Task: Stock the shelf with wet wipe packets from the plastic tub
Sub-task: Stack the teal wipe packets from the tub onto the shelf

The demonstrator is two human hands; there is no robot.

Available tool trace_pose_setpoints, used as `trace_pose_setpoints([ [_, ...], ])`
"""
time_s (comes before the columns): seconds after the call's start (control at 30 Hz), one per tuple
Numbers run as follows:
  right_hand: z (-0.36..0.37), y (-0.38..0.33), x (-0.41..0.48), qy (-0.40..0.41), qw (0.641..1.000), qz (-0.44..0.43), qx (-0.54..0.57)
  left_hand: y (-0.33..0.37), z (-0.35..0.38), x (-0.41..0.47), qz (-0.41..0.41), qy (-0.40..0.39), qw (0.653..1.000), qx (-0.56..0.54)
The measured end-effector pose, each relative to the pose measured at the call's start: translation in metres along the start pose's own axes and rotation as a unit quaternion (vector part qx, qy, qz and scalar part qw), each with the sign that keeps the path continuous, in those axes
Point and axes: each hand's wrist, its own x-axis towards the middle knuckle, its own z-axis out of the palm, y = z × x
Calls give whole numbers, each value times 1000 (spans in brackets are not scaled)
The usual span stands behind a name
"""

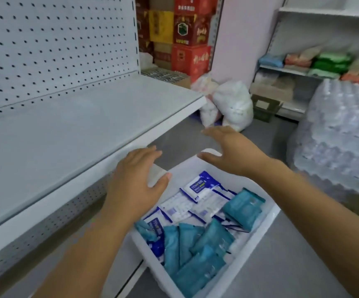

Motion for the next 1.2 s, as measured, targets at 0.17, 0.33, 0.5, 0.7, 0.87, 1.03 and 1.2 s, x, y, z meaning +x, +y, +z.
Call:
trace_pose_setpoints([
  [0.17,26,38,-21,-67,995,68,31,-6,45,-13,-10,-107,994,22],
  [0.33,69,87,-40,-268,957,107,-6,-20,72,-37,-56,-177,981,52],
  [0.5,110,112,-46,-379,916,126,-46,-37,96,-65,-76,-231,966,92],
  [0.7,123,124,-39,-415,900,78,-113,-42,104,-81,-49,-236,959,148],
  [0.87,129,125,-33,-406,888,18,-215,-44,106,-81,-50,-237,957,160],
  [1.03,125,129,-34,-401,899,39,-171,-44,106,-81,-54,-228,957,172],
  [1.2,128,129,-34,-410,896,65,-157,-40,103,-81,-61,-231,956,168],
])
